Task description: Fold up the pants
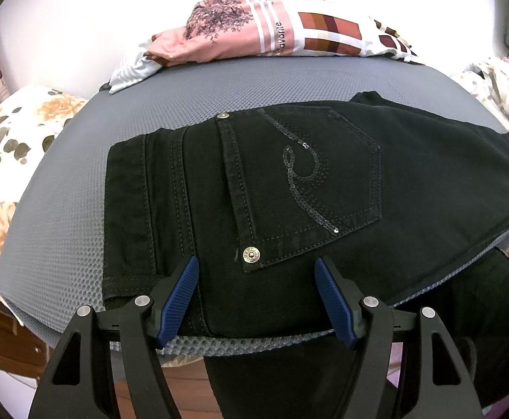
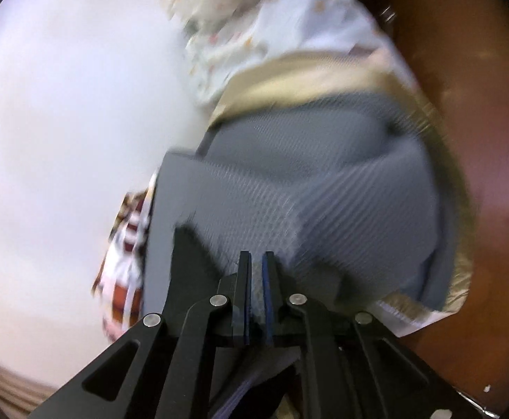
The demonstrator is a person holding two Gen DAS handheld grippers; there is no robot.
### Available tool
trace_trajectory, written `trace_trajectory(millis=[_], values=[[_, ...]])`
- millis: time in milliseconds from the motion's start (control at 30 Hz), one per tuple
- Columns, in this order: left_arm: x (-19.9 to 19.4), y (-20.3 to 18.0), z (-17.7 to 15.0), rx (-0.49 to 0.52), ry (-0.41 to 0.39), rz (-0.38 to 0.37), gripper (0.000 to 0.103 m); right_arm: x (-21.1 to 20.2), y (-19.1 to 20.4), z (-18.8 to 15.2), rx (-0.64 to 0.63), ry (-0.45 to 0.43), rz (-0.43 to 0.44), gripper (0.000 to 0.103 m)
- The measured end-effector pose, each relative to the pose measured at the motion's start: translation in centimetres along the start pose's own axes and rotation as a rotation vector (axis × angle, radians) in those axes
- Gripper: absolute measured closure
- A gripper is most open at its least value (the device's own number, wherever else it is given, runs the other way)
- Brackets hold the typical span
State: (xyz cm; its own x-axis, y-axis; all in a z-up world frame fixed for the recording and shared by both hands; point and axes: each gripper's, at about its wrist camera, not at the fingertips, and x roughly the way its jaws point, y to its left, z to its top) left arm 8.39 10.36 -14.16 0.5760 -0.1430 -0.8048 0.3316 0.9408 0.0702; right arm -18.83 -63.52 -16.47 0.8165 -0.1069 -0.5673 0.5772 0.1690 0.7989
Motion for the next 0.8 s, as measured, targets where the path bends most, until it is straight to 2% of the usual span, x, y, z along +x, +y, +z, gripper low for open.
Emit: trace_trajectory(millis=[67,133,167,233,267,300,400,500,567,800], values=[[-0.3,-0.2,0.2,0.004,0.0,0.004,0.033,-0.8,1.5,-0.3,-0.023,0.005,0.06,0.093],[-1.0,-0.4,0.6,-0.001,-0.008,0.008,0.033,-0.2,5.1,-2.1,-0.139,0.096,0.132,0.093],[-1.5,-0.3,0.9,-0.008,-0.018,0.009,0.033,0.7,7.2,-3.9,-0.207,0.172,0.167,0.093],[-2.7,-0.3,1.5,-0.024,-0.036,0.014,0.033,3.6,11.4,-9.6,-0.317,0.43,0.289,0.09],[-3.4,-0.3,1.8,-0.035,-0.045,0.024,0.033,4.7,12.5,-12.4,-0.339,0.53,0.318,0.083],[-4.0,-0.3,2.1,-0.044,-0.048,0.036,0.033,6.4,13.8,-16.9,-0.359,0.683,0.339,0.079],[-5.9,0.4,3.0,-0.12,-0.059,0.049,0.033,8.9,14.9,-25.9,-0.348,0.928,0.355,0.078],[-7.3,1.0,3.2,-0.193,-0.074,0.013,0.032,11.3,14.9,-32.2,-0.321,1.097,0.296,0.078],[-7.8,1.3,2.9,-0.225,-0.094,0.003,0.03,12.4,14.5,-34.1,-0.313,1.129,0.241,0.078],[-6.8,0.7,2.4,-0.205,-0.058,-0.028,0.029,13.2,13.8,-34.4,-0.277,1.069,0.141,0.08]])
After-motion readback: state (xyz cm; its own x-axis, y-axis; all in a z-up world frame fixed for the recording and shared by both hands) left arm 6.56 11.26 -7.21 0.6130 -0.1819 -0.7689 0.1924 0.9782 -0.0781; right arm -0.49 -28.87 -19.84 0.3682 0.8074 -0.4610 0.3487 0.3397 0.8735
